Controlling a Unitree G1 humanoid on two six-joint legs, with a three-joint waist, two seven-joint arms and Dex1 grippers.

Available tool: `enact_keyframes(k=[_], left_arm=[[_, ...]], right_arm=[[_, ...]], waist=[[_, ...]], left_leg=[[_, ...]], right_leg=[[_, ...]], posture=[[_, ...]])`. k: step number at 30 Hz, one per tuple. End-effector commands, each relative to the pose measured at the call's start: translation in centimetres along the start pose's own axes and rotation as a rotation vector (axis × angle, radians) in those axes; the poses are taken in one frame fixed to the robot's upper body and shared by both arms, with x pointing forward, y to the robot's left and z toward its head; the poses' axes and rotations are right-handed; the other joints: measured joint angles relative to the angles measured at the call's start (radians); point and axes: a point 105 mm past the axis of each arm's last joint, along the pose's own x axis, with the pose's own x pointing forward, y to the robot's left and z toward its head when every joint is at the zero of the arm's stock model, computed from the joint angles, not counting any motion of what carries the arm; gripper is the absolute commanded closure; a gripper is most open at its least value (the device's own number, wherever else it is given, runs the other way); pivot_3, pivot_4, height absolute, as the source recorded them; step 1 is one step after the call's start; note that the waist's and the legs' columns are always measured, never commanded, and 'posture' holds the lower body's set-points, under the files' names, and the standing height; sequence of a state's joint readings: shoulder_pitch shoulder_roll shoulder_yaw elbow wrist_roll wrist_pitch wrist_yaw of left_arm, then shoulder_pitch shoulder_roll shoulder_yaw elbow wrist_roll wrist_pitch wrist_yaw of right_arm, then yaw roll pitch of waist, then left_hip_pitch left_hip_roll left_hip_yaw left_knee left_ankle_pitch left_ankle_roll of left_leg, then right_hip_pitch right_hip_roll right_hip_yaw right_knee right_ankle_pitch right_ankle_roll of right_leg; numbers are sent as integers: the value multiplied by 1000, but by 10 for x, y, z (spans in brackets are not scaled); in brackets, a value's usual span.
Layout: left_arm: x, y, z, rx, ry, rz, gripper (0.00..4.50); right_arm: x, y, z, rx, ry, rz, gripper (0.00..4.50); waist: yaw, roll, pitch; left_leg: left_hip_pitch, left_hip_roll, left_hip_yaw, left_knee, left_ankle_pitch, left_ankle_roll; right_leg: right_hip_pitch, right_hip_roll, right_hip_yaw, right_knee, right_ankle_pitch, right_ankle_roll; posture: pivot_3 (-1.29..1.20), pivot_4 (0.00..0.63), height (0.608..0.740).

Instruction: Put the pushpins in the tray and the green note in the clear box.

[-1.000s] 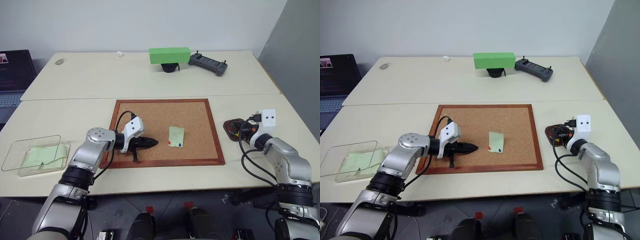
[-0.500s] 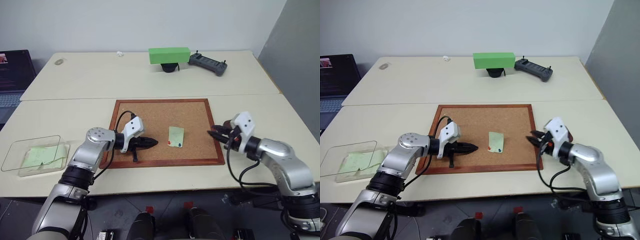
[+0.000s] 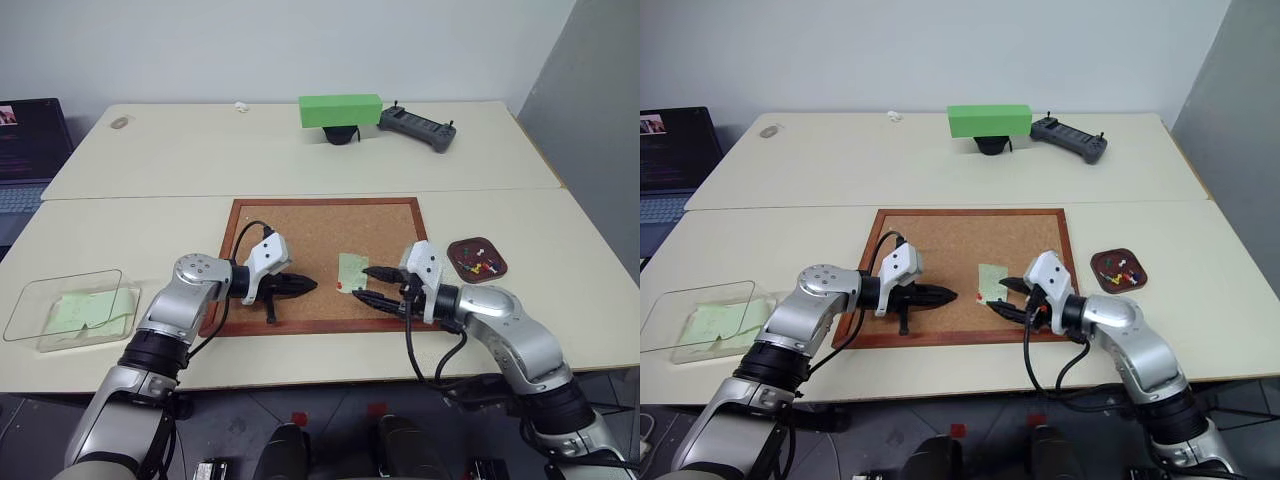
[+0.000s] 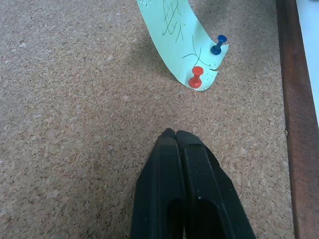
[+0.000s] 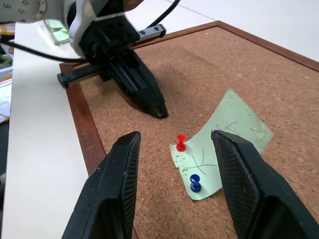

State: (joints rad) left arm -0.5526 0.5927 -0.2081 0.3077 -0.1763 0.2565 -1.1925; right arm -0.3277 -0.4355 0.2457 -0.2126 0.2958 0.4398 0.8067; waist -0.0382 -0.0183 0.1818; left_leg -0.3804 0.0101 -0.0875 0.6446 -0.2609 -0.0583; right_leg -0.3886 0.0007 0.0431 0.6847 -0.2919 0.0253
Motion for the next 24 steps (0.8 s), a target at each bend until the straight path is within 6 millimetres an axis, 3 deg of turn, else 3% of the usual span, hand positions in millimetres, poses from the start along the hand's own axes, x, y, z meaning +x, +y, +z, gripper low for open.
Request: enact_keyframes(k=[1, 11, 21, 24], left_arm=[[-1, -4, -10, -7, 49, -9, 4500], [-3, -4, -10, -7, 53, -6, 4500], [-4, -5, -10, -2, 54, -6, 4500], [-4, -5, -10, -1, 53, -7, 4500]], right_arm=[[11, 2, 4, -39, -27, 39, 2104], [27, -10, -9, 10, -27, 21, 2104], [26, -19, -24, 31, -1, 5, 2104], [25, -20, -25, 33, -2, 2, 2534]], waist=[[0, 0, 0], [-2, 0, 0], [-4, 0, 0], [-4, 0, 0]], left_leg=[[0, 0, 0, 0, 0, 0], [0, 0, 0, 0, 0, 0], [0, 0, 0, 0, 0, 0], [0, 0, 0, 0, 0, 0]], right_leg=[[0, 0, 0, 0, 0, 0], [0, 0, 0, 0, 0, 0], [0, 0, 0, 0, 0, 0], [0, 0, 0, 0, 0, 0]], posture=[[0, 150, 740], [0, 150, 740], [0, 150, 740], [0, 150, 740]])
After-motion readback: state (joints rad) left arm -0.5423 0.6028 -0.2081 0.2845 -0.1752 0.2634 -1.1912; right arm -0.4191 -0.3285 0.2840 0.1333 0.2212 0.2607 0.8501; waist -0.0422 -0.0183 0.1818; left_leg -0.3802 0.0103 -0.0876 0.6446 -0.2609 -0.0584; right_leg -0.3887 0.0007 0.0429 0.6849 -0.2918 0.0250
